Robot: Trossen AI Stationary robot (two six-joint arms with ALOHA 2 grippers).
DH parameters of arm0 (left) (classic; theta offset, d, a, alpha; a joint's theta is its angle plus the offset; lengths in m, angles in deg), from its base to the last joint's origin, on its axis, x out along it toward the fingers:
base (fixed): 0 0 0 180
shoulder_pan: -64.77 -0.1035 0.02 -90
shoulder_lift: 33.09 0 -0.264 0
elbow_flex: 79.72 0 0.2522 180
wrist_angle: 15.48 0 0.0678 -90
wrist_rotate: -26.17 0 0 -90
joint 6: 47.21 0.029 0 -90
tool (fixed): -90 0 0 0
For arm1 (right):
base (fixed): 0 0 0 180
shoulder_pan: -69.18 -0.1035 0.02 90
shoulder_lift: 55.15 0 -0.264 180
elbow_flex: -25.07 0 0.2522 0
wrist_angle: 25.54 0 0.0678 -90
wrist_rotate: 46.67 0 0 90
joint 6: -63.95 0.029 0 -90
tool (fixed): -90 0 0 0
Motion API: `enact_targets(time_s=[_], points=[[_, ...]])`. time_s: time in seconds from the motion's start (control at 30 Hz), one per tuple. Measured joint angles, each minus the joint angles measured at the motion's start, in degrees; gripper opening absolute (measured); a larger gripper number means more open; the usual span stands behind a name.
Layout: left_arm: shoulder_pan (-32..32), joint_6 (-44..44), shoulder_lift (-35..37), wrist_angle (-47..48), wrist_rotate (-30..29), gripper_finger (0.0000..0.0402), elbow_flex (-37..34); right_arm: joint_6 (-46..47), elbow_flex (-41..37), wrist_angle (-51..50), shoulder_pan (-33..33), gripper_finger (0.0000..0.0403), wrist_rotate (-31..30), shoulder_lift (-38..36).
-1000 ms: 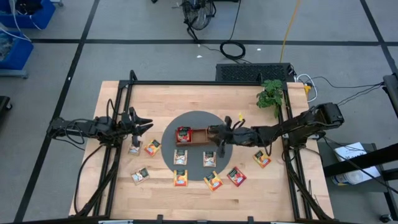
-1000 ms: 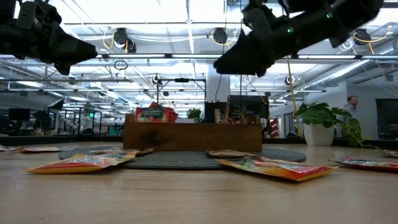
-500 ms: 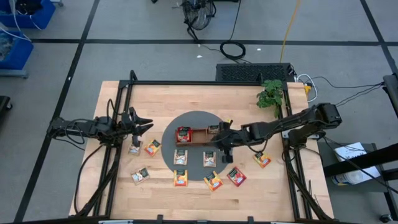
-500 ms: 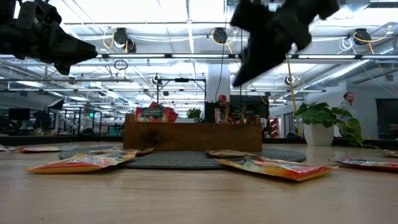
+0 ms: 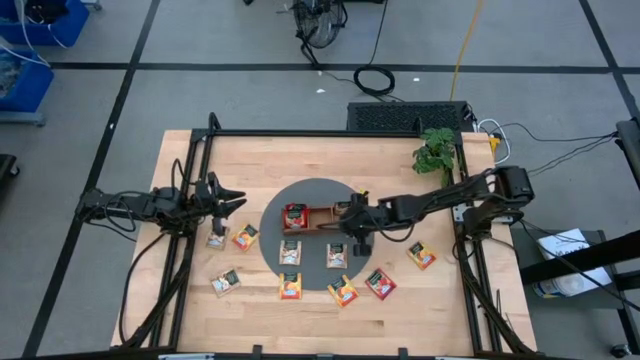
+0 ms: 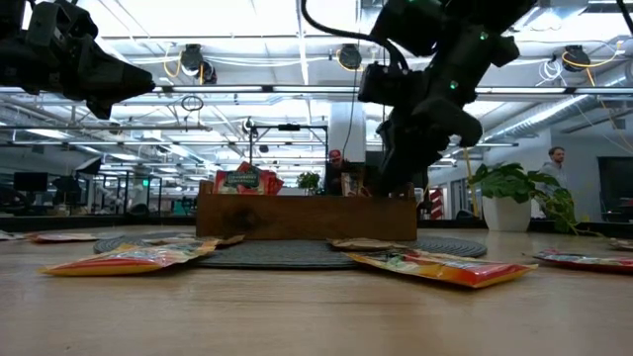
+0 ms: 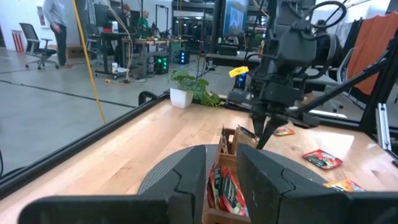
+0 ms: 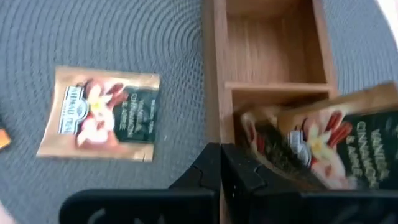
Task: Pick & Place Tea
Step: Put the yellow tea bag into the right section of the wooden organizer
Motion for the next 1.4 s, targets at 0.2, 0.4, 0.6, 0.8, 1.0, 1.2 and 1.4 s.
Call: enact_targets(time_s=[0.2,0.4,0.6,0.8,1.0,1.2,1.4], points=[[0.0,0.0,0.0,0.0,0.0,0.0093,0.0,-1.09,0.22,5.71,0.29,0.0,-2.33,1.41],[0.0,0.0,0.0,0.0,0.0,0.0093,0.0,-1.88,0.24,5.66,0.29,0.0,-6.33,1.39],[0.0,0.0,0.0,0.0,0.0,0.0093,0.0,-2.01,0.24,5.43,0.29,0.0,-12.82,1.39],[0.0,0.0,0.0,0.0,0.0,0.0093,-0.02,-1.44,0.24,5.66,0.28,0.0,-16.89,1.39],[0.0,0.0,0.0,0.0,0.0,0.0093,0.0,-1.07,0.28,6.17,-0.3,0.0,-22.49,1.34],[0.0,0.0,0.0,0.0,0.0,0.0093,0.0,-4.4,0.28,6.07,-0.55,0.0,-9.4,1.14],[0.0,0.0,0.0,0.0,0.0,0.0093,0.0,-3.54,0.28,4.95,-0.08,0.0,-7.86,1.14]])
